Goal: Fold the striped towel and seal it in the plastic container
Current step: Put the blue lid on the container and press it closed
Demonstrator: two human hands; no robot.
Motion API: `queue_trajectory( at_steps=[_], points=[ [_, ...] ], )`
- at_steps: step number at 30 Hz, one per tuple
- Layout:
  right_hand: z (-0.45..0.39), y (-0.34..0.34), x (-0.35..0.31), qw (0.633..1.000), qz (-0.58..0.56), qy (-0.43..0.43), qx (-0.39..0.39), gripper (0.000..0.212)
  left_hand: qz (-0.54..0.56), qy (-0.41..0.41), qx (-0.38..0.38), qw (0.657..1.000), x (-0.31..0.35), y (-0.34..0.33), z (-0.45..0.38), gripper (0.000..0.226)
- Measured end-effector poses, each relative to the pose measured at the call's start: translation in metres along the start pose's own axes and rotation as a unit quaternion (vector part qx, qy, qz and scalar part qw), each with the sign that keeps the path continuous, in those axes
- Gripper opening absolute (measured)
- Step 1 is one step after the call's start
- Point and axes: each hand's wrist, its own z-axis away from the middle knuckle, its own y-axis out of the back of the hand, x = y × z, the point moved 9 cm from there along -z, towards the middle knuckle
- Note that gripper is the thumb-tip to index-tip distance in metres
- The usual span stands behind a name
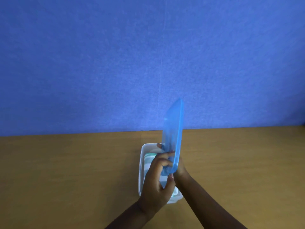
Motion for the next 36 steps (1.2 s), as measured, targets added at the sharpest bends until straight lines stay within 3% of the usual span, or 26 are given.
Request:
queue_trajectory(
  at_steps=[2, 5, 8, 10, 14, 19, 22, 29, 36],
  points=[
    [-0.007, 0.004, -0.013, 0.999, -0.009, 0.047, 0.021, 0.051, 0.031, 0.062, -0.001, 0.998, -0.005, 0.004, -0.006, 0.037],
    [-0.008, 0.016, -0.032, 0.991, 0.017, 0.116, 0.057, 0.07, 0.113, 0.167, 0.06, 0.978, -0.025, 0.019, -0.012, 0.029],
    [-0.006, 0.028, -0.049, 0.98, 0.051, 0.181, 0.058, 0.056, 0.086, 0.211, 0.13, 0.965, -0.043, 0.043, -0.022, 0.023],
    [-0.006, 0.034, -0.051, 0.969, 0.104, 0.206, 0.09, 0.046, 0.046, 0.213, 0.134, 0.967, -0.05, 0.049, -0.029, 0.037],
    [-0.011, 0.042, -0.037, 0.963, 0.183, 0.164, 0.115, 0.058, -0.021, 0.237, 0.135, 0.962, -0.066, 0.056, -0.027, 0.045],
    [-0.011, 0.067, -0.041, 0.944, 0.229, 0.176, 0.158, 0.021, 0.007, 0.266, 0.125, 0.956, -0.066, 0.051, -0.02, 0.038],
    [-0.01, 0.068, -0.038, 0.953, 0.209, 0.161, 0.152, 0.008, -0.014, 0.287, 0.105, 0.952, -0.08, 0.042, -0.014, 0.048],
    [-0.01, 0.059, -0.02, 0.963, 0.236, 0.1, 0.081, 0.048, -0.051, 0.326, 0.084, 0.94, -0.111, 0.033, -0.005, 0.049],
    [-0.022, 0.064, -0.007, 0.958, 0.273, 0.045, 0.078, 0.049, -0.037, 0.392, 0.064, 0.917, -0.143, 0.026, 0.012, 0.051]
  ],
)
